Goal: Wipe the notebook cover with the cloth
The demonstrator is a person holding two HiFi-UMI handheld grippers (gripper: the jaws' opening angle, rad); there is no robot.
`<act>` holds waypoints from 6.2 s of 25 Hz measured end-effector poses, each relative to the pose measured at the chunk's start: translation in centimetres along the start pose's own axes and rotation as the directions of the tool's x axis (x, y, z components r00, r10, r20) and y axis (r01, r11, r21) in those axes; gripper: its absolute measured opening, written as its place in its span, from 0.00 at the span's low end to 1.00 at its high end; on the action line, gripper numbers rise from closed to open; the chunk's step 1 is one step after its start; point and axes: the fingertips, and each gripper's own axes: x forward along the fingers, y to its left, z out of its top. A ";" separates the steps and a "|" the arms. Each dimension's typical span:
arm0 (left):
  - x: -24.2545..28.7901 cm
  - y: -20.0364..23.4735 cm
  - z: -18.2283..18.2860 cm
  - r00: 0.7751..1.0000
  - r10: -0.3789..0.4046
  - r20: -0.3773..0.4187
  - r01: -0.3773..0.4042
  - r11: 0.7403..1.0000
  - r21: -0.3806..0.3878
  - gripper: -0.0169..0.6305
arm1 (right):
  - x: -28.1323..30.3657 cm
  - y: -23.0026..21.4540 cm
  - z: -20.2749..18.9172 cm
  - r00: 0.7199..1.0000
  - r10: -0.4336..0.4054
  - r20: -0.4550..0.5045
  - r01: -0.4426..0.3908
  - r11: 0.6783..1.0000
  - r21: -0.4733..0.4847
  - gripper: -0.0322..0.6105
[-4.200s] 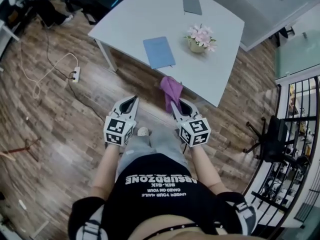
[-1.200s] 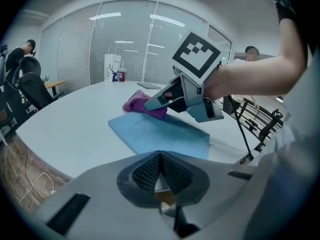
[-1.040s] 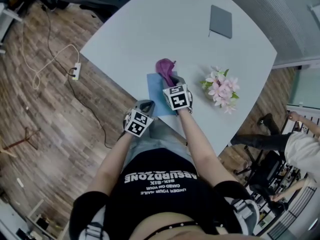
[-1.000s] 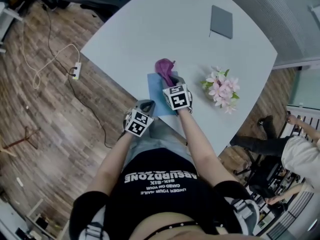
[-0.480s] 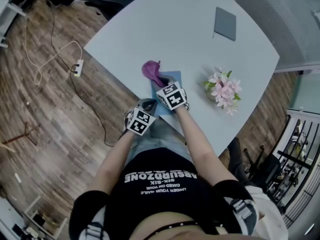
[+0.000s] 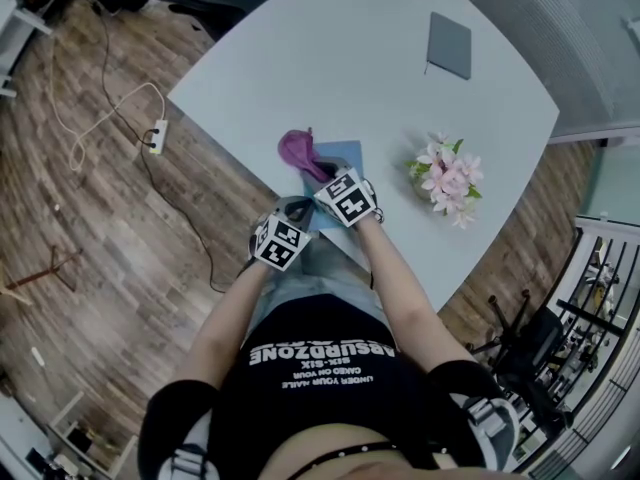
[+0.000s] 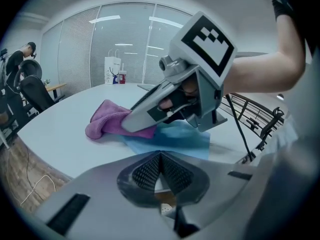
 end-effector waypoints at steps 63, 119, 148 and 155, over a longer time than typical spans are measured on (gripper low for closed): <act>0.1 -0.1 0.0 1.000 -0.019 0.022 0.019 1.000 0.016 0.05 | -10.8 -6.6 -9.5 0.945 -0.323 0.041 0.287 0.886 0.363 0.18; -3.6 -1.3 -4.0 0.999 -0.014 -0.046 0.012 0.999 -0.037 0.05 | -5.1 2.4 -5.0 0.982 -0.173 0.074 0.142 0.938 0.316 0.18; -4.6 1.5 -3.6 0.998 0.056 -0.021 -0.059 0.990 -0.130 0.05 | -5.4 9.3 -6.8 0.988 0.080 0.128 -0.113 0.956 0.269 0.18; -4.5 1.6 -3.1 0.999 0.051 -0.006 -0.051 0.989 -0.140 0.05 | -6.7 8.0 -7.9 0.990 0.043 0.134 -0.083 0.947 0.309 0.18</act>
